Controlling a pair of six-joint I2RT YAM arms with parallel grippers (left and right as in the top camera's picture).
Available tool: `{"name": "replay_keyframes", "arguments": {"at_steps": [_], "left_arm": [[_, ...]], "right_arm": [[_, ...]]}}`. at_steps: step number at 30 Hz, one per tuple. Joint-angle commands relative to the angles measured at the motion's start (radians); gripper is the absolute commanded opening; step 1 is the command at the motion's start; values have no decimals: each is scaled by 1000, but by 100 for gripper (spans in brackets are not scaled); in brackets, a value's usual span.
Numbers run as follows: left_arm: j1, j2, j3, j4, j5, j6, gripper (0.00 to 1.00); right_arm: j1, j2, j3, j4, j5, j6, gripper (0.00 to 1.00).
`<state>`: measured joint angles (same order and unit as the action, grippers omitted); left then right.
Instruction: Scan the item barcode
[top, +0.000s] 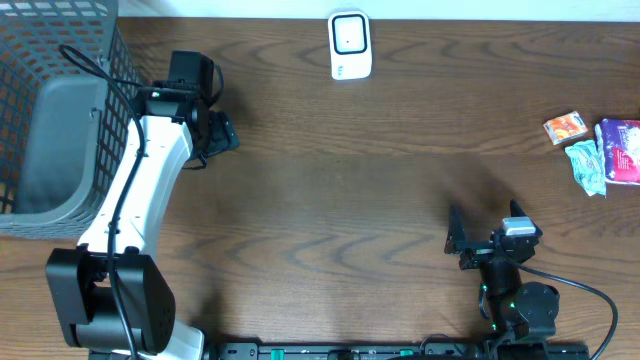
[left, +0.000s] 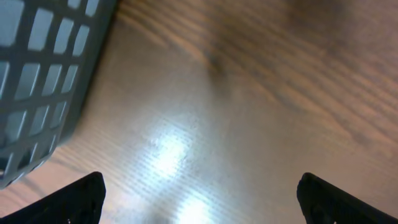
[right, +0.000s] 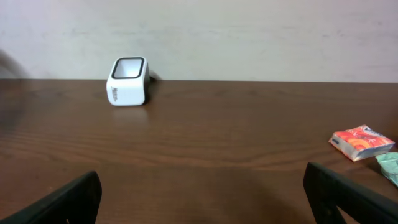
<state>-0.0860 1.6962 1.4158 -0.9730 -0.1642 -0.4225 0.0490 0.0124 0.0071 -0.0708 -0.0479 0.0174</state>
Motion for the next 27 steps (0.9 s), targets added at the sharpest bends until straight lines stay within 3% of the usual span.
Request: {"name": "replay_keyframes", "arguments": {"at_steps": [1,17,27], "left_arm": [[3,-26,0,-21,-16,-12,98],[2,-298,-228,37,-8,-1,98],[2,-499,-469,227,47,102,98]], "right_arm": [[-8,-7,-1,-4,9,4,99],[-8,-7,-1,-4,9,4,99],[-8,-7,-1,-4,9,4,99]]}}
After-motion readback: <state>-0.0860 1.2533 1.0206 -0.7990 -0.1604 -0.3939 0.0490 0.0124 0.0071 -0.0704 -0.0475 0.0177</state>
